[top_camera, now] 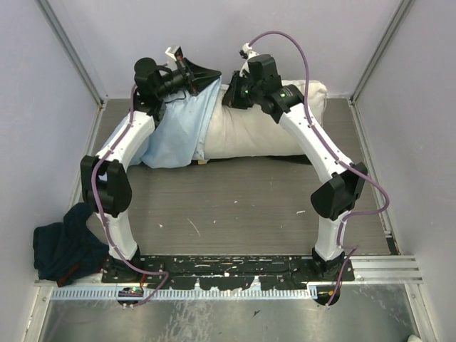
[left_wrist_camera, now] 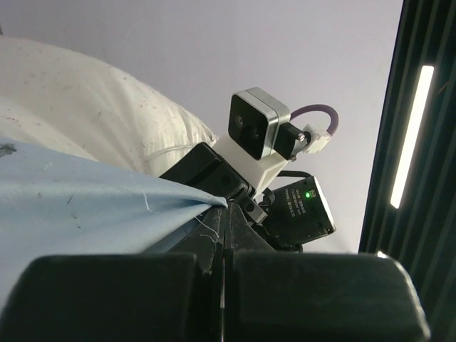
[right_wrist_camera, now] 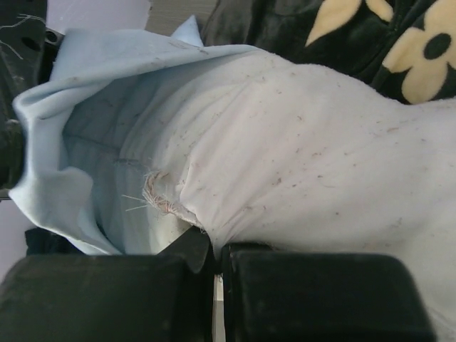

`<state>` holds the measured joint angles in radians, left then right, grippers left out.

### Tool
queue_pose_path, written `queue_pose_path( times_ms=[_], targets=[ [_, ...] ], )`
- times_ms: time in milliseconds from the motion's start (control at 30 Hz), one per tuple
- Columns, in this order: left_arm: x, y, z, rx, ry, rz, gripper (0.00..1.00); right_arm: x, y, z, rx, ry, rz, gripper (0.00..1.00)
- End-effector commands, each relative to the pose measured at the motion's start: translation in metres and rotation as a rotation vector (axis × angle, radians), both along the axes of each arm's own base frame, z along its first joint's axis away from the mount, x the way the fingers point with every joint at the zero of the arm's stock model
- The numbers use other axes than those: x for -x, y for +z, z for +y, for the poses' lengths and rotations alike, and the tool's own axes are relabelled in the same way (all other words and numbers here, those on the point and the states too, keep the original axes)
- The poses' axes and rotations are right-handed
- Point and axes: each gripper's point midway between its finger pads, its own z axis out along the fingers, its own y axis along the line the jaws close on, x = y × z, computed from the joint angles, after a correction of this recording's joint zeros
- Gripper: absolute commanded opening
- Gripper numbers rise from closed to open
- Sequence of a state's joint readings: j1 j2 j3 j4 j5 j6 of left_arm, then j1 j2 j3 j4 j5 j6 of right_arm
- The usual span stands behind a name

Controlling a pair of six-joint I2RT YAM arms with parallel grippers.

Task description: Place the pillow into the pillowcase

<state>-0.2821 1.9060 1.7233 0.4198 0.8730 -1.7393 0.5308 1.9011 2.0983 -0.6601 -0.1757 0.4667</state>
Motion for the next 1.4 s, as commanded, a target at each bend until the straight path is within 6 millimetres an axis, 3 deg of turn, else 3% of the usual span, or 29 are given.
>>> queue_pose_path(
  times_ms=[0, 267, 300, 400, 433, 600, 733, 867, 1133, 1367],
  targets=[
    [0.029, 0.044, -0.009, 0.038, -0.061, -0.144, 0.00, 0.032, 0.108, 0.052, -0.283, 0.216, -0.250, 0.01],
    [0.026, -0.031, -0.020, 0.030, -0.087, 0.025, 0.00, 0.027, 0.052, 0.054, -0.233, 0.193, -0.180, 0.01],
    [0.025, -0.039, -0.020, 0.025, -0.084, 0.041, 0.00, 0.026, 0.051, 0.051, -0.224, 0.177, -0.184, 0.04],
    [0.022, -0.054, -0.015, 0.018, -0.076, 0.075, 0.00, 0.028, 0.056, 0.033, -0.185, 0.118, -0.220, 0.31],
    [0.021, -0.058, -0.013, 0.016, -0.071, 0.083, 0.00, 0.029, 0.059, 0.025, -0.169, 0.100, -0.235, 0.33],
    [0.010, -0.060, -0.004, 0.021, -0.047, 0.086, 0.00, 0.043, 0.075, -0.025, -0.075, -0.038, -0.297, 0.54],
    [0.004, -0.056, -0.001, 0.026, -0.044, 0.082, 0.00, 0.071, 0.083, -0.053, -0.048, -0.060, -0.333, 0.57],
    [-0.004, -0.054, 0.000, 0.032, -0.040, 0.081, 0.00, 0.087, 0.066, -0.072, 0.012, -0.082, -0.310, 0.58],
    [-0.006, -0.050, -0.001, 0.037, -0.047, 0.063, 0.00, 0.121, 0.034, -0.064, 0.007, 0.049, -0.253, 0.60],
    [-0.008, -0.060, -0.001, 0.030, -0.051, 0.087, 0.00, 0.114, -0.022, -0.069, 0.187, 0.039, -0.193, 0.66]
  ],
)
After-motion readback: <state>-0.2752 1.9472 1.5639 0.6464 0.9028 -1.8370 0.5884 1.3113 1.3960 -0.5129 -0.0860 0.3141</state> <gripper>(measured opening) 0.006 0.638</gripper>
